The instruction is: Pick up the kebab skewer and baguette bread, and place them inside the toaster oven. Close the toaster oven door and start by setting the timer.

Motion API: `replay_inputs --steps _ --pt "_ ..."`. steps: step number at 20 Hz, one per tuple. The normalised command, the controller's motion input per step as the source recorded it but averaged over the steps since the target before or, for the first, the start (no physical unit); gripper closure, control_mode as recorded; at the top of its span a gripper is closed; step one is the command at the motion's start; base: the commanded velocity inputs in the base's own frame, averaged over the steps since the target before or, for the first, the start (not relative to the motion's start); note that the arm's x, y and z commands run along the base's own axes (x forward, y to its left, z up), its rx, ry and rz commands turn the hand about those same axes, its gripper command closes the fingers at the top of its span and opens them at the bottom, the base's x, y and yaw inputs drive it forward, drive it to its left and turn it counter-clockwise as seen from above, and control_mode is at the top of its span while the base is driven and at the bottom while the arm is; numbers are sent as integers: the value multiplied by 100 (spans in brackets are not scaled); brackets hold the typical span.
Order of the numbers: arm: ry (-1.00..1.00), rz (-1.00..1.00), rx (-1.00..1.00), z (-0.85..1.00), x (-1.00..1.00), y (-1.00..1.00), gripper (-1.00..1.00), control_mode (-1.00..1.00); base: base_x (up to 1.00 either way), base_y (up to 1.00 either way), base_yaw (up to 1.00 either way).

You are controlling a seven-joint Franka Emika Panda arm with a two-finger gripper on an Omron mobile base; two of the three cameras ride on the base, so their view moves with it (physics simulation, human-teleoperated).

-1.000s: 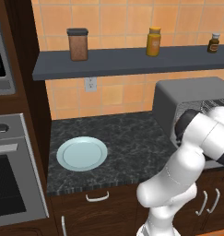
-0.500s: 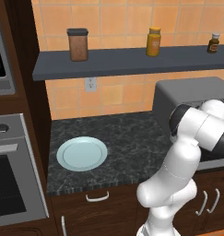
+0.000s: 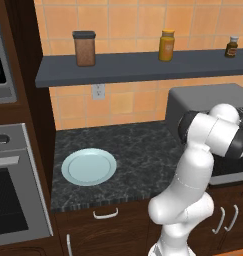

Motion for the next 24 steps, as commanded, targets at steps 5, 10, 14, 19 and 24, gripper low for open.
replay_inputs --steps 5,10,14,19,24 --pt "-4 -3 0 -15 -10 13 -100 -100 0 0 0" --pt "-3 5 0 5 -70 0 -100 -100 0 0 0" --pt "0 22 0 23 -83 6 -100 -100 0 0 0" --pt "1 38 -3 4 -90 16 -100 -100 0 0 0" --pt "11 32 -2 0 -62 14 -100 -100 0 0 0"
